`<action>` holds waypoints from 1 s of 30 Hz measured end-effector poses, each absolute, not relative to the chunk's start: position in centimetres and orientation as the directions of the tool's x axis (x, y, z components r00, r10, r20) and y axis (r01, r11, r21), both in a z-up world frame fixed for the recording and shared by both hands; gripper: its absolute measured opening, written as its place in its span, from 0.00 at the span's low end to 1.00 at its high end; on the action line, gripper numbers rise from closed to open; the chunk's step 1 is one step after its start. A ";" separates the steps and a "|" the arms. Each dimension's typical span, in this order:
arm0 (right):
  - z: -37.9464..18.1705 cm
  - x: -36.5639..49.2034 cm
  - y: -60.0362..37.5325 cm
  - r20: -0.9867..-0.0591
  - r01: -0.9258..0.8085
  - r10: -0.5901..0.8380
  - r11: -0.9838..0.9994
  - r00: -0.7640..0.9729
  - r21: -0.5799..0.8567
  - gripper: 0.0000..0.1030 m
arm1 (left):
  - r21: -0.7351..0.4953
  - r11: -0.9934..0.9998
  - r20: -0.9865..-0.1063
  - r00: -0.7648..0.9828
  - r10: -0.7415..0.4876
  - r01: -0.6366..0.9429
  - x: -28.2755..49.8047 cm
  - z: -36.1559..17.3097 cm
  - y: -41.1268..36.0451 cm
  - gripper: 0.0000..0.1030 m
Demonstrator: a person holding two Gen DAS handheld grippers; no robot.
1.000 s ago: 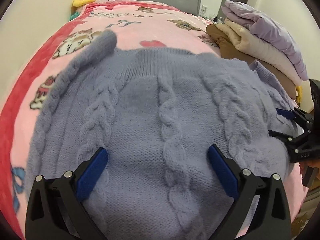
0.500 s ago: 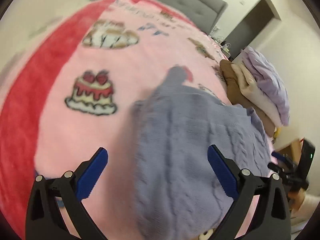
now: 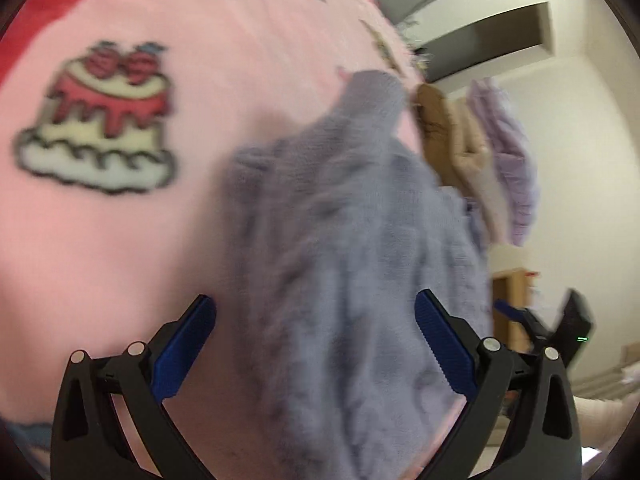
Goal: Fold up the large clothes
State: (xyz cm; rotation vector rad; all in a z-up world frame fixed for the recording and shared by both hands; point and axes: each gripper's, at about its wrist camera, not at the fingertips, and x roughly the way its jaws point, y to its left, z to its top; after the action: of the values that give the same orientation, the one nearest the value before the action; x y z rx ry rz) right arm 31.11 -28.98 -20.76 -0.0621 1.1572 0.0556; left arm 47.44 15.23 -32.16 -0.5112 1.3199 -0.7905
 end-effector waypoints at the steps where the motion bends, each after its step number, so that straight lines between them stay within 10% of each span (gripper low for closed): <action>1: -20.8 31.2 -28.9 -0.917 -0.078 0.016 0.997 0.399 -0.017 0.92 | -0.744 0.632 -0.640 0.039 -0.767 0.215 47.6 -32.2 15.0 0.95; 16: -21.6 31.2 -31.0 -0.911 -0.002 0.048 0.999 0.410 0.051 0.92 | -0.718 0.670 -0.695 -0.144 -0.705 0.189 48.7 -34.7 11.5 0.94; 19: -21.4 31.1 -32.7 -0.903 0.043 0.031 0.998 0.429 0.054 0.92 | -0.651 0.719 -0.758 -0.154 -0.634 0.245 48.4 -34.5 10.0 0.88; 24: -21.3 30.3 -35.0 -0.891 0.097 0.009 0.993 0.455 0.060 0.92 | -0.657 0.727 -0.754 -0.168 -0.635 0.200 48.6 -33.5 9.9 0.50; 30: -21.5 29.0 -36.4 -0.883 0.114 0.013 0.991 0.470 0.075 0.92 | -0.685 0.715 -0.728 -0.164 -0.665 0.139 48.1 -34.0 8.8 0.52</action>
State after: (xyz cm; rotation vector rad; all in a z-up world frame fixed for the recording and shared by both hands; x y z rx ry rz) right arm 29.03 -36.35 -21.50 0.1300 1.0807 -0.0621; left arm 48.11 8.78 -34.04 -0.4389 1.5879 -0.7495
